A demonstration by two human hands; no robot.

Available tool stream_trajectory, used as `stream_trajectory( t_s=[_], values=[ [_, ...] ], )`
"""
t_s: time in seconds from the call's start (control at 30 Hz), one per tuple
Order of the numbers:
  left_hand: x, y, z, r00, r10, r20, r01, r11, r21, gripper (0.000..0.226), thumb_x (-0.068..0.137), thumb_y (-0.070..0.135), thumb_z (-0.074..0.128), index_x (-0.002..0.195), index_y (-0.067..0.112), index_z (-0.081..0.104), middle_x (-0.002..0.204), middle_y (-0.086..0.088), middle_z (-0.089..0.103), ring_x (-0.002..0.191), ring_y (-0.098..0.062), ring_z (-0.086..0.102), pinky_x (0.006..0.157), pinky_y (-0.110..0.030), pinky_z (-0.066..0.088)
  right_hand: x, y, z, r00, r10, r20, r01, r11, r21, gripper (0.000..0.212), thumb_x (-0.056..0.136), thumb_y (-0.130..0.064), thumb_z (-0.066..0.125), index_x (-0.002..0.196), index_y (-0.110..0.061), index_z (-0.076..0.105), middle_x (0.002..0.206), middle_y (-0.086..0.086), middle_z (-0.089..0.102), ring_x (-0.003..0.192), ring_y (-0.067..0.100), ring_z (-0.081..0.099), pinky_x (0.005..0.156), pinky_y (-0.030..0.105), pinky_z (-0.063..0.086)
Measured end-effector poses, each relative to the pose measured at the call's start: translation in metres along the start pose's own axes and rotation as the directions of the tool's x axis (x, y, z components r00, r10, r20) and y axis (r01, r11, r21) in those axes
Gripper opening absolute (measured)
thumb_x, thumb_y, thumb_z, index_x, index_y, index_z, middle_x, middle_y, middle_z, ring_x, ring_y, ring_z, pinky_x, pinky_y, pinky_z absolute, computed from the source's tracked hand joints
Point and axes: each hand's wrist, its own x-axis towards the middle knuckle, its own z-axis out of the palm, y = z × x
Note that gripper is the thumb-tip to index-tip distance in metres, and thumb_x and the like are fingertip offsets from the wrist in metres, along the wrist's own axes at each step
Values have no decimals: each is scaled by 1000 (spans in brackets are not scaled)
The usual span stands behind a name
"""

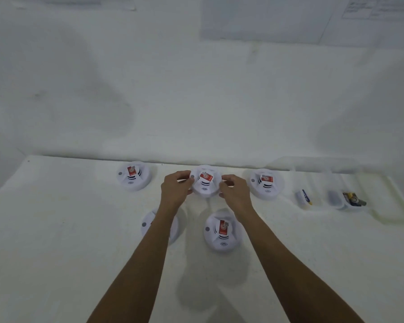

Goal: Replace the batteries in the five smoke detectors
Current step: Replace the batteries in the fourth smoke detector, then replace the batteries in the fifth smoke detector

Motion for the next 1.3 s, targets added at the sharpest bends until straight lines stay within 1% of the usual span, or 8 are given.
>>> stream_trajectory(
  t_s=[0.4, 0.53, 0.7, 0.9, 1.0, 1.1, 1.2, 1.3],
  values=[
    [30, -10, 3, 997, 27, 76, -52, 937, 345, 31, 87, 24, 63, 114, 10, 66, 110, -9, 69, 95, -26, 66, 92, -44, 52, 26, 8, 12, 997, -77, 16, 79, 971, -224, 29, 92, -12, 51, 120, -12, 59, 114, 9, 63, 98, 23, 62, 83, 31, 51],
    [29, -2, -7, 995, 58, 77, -84, 917, 390, 35, 88, 26, 61, 121, 14, 61, 118, -6, 65, 98, -20, 64, 93, -40, 51, 24, -4, 23, 968, -238, -76, 196, 914, -354, 26, 93, -15, 52, 118, -11, 60, 117, 11, 54, 102, 24, 57, 80, 22, 40],
    [26, 10, -36, 945, 321, -61, -273, 878, 393, 25, 91, 16, 57, 114, 12, 65, 112, -4, 67, 91, -8, 59, 84, -22, 45, 16, -36, 57, 920, -392, -14, 368, 875, -315, 24, 92, -11, 51, 113, -9, 64, 112, 10, 57, 96, 21, 59, 80, 20, 42],
    [41, 1, -91, 867, 407, -288, -215, 827, 519, 25, 86, 14, 53, 105, 9, 69, 107, -14, 68, 102, -28, 60, 92, -40, 48, 17, -58, 108, 923, -272, 272, 327, 928, -181, 31, 94, -12, 48, 122, -8, 60, 121, 6, 61, 102, 20, 61, 88, 31, 49],
    [58, -15, -117, 905, 272, -327, -2, 773, 635, 34, 86, 27, 43, 100, 6, 67, 101, -18, 69, 97, -36, 61, 86, -45, 49, 22, -62, 127, 897, -186, 402, 282, 939, -196, 36, 94, -11, 45, 128, -2, 54, 128, 13, 58, 108, 31, 60, 92, 38, 49],
    [62, -25, -128, 941, 133, -310, 91, 785, 613, 35, 95, 28, 42, 114, 3, 59, 115, -21, 63, 107, -38, 56, 94, -46, 41, 27, -64, 143, 876, -89, 474, 219, 949, -227, 37, 89, -2, 40, 120, 16, 47, 120, 31, 55, 89, 40, 60, 86, 51, 52],
    [59, -24, -130, 954, 59, -294, 109, 846, 523, 40, 99, 29, 38, 127, 3, 51, 126, -21, 57, 115, -38, 52, 99, -45, 40, 27, -66, 155, 842, -14, 539, 170, 956, -240, 33, 86, 1, 37, 109, 16, 55, 93, 27, 56, 75, 28, 50, 66, 39, 49],
    [55, -21, -129, 952, 54, -300, 106, 864, 492, 44, 99, 33, 39, 130, 3, 49, 129, -20, 55, 117, -36, 52, 101, -45, 40, 25, -67, 158, 840, 5, 543, 91, 985, -150, 30, 89, 0, 36, 106, 7, 60, 90, 13, 55, 77, 26, 51, 68, 38, 52]
  ],
)
